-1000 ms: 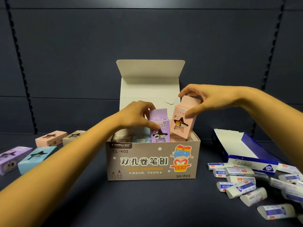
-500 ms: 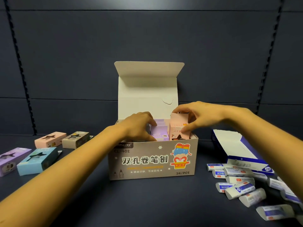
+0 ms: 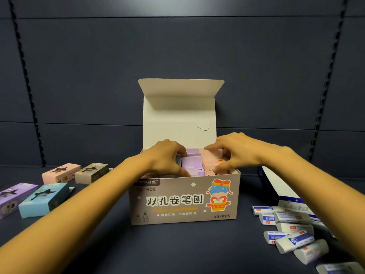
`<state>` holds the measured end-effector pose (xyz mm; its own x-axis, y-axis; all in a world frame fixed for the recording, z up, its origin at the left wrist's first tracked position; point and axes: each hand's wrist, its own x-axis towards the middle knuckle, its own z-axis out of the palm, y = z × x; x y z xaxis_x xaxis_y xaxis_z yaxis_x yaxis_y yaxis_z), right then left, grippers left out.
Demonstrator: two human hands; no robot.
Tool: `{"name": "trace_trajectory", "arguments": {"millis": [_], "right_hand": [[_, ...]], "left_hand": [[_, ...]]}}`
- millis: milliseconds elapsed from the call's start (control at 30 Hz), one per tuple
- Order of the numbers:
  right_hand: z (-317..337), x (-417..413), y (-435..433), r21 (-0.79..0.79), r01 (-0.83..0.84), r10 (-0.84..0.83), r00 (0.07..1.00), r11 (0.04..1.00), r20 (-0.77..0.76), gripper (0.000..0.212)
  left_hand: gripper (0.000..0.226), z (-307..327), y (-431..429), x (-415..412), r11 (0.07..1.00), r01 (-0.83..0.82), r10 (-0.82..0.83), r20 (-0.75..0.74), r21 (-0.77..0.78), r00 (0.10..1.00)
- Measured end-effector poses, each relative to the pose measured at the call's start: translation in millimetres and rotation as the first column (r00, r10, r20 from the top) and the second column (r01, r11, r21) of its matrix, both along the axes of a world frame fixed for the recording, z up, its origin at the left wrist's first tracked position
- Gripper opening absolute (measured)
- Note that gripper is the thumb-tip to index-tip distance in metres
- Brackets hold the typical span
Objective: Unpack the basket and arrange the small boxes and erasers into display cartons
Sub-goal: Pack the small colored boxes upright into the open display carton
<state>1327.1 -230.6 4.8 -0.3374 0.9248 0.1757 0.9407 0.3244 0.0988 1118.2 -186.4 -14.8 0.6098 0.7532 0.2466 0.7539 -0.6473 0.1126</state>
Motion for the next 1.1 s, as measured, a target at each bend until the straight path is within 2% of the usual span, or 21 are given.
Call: {"name": "trace_trajectory", "arguments": {"millis": [167, 333, 567, 667, 800, 933, 1100], "right_hand": [[-3.0, -0.9, 5.3, 0.054, -0.022, 0.016, 0.995, 0.998, 0.100, 0.070], [-6.8, -2.5, 6.7, 0.040, -0.015, 0.012, 0.997, 0.999, 0.082, 0.070], [-8.6, -10.6, 2.9, 0.059, 0.007, -0.019, 0.980, 0.998, 0.200, 0.065], [-5.3, -12.5, 1.7, 0.028, 0.006, -0.012, 0.979, 1.000, 0.206, 0.064], [-3.9, -15.0, -1.5, 0.015, 0.014, -0.017, 0.983, 1.000, 0.185, 0.059], [-5.5, -24.0, -2.3, 0.138, 0.017, -0.058, 0.951, 0.990, 0.302, 0.050], [-1.6, -37.9, -0.6, 0.132, 0.080, -0.121, 0.931, 0.988, 0.345, 0.048]], "left_hand": [[0.050, -3.1, 4.4, -3.9, 1.000, 0.015, -0.015, 0.025, -0.020, 1.000], [0.049, -4.5, 8.4, -5.3, 0.999, 0.034, -0.032, 0.043, -0.039, 0.999], [0.059, -6.3, 14.4, -9.0, 0.997, 0.066, -0.062, 0.063, -0.050, 0.996], [0.063, -3.0, 13.2, -15.7, 0.996, 0.079, -0.074, 0.094, -0.050, 0.993], [0.047, 6.6, 6.2, -36.2, 0.995, 0.086, -0.095, 0.209, 0.051, 0.973], [0.032, 17.0, 3.5, -71.9, 0.986, -0.012, -0.039, 0.302, 0.166, 0.952], [0.022, 19.7, 4.0, -131.4, 0.979, -0.143, 0.082, 0.368, 0.144, 0.926]]}}
